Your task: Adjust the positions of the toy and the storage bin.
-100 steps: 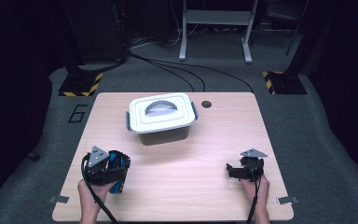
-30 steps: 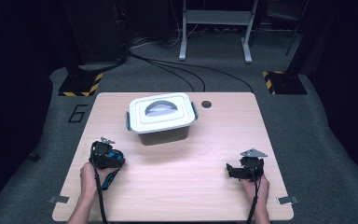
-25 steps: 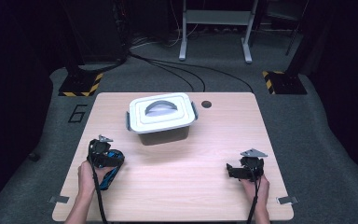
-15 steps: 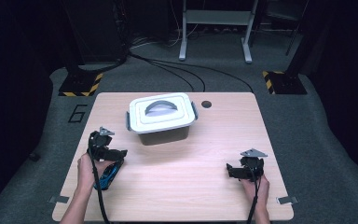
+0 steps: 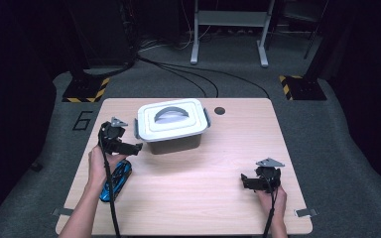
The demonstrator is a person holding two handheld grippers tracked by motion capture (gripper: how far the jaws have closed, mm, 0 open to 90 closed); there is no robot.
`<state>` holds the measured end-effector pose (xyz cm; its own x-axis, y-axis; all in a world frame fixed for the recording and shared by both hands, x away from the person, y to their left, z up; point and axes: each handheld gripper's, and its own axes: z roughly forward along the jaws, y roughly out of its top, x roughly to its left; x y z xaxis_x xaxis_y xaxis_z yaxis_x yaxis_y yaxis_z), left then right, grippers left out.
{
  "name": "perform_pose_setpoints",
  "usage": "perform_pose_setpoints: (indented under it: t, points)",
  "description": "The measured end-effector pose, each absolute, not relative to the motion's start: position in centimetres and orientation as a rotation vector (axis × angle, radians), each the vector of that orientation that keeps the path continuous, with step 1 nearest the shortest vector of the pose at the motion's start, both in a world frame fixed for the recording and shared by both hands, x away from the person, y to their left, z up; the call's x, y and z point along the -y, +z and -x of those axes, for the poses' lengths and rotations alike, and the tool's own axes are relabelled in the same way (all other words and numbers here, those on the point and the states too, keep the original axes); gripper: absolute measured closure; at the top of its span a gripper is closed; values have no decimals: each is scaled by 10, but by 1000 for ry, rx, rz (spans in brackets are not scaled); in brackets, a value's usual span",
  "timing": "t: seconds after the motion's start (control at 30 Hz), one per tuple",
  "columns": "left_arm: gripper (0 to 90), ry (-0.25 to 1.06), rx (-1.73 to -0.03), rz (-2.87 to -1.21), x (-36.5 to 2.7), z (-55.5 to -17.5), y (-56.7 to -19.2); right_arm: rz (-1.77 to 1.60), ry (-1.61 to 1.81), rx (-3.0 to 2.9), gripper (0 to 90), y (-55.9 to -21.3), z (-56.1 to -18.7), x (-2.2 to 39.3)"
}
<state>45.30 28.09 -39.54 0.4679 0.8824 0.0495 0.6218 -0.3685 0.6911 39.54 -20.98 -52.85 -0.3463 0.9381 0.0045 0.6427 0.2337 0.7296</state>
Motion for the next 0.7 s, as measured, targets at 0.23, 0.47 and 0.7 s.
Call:
perform_pose_setpoints:
  t: [0.23,0.47,0.7]
  points:
    - [0,567,-1227,-2094,-267,-470,-384,-1449,903,-2075,56,-529,-395,210]
    - [148,532,-1204,-2090,-260,-487,-385,-1449,903,-2075,56,-529,-395,210]
    - [236,487,-1212,-2067,-260,-497,-393,-1448,903,-2075,56,-529,-395,210]
